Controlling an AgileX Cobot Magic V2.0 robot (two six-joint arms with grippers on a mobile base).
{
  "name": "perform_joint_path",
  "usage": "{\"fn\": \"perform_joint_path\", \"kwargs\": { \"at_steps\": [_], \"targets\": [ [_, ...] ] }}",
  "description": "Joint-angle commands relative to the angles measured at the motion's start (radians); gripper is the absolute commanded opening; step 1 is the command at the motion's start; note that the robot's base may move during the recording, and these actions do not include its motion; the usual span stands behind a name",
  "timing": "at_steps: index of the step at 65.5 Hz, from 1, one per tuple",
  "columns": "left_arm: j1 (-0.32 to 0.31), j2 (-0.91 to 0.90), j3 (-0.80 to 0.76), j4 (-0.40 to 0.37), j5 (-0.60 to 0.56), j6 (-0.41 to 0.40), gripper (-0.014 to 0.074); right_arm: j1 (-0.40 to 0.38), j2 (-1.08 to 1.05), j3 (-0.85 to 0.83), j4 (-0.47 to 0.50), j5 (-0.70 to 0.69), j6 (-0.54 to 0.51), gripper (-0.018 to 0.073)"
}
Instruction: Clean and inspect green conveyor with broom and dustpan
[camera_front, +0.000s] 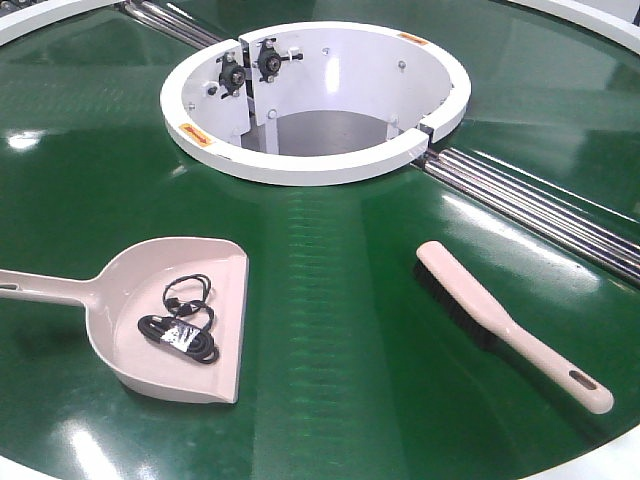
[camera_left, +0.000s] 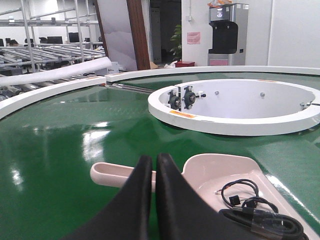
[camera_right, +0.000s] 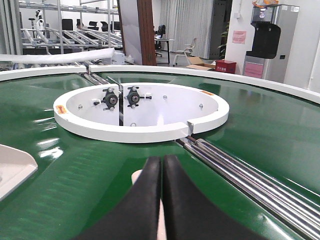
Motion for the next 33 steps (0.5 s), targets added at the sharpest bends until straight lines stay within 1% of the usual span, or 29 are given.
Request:
{"fn": "perform_joint_path", "kwargs": {
  "at_steps": [1,7,19,23,25,33],
  "targets": [
    [0.003,-0.015,0.011,-0.001,-0.064,-0.031,-0.0007,0.001,0.02,-0.026,0.0,-0.073,-0.011,-0.0008],
    [0.003,-0.015,0.011,-0.001,-0.064,-0.067,-0.0007,0.001,0.02,-0.026,0.0,-0.074,-0.011,-0.0008],
    [0.003,-0.015,0.011,-0.001,-0.065,-0.112,-0.0007,0.001,0.02,-0.026,0.0,-0.074,-0.011,-0.0008],
    [0.002,-0.015,0.011,0.004,-0.065,-0.138,-0.0007,0.001,0.02,-0.026,0.0,-0.074,-0.011,-0.0008],
    [-0.001,-0.015,0.011,0.019,-0.065,-0.152,-0.0007,0.001,0.02,-0.026,0.0,-0.074,-0.011,-0.0008],
    [-0.001,-0.015,0.011,0.027,-0.064,-0.161,-0.0007,0.001,0.02,-0.026,0.0,-0.074,-0.011,-0.0008]
  ]
}}
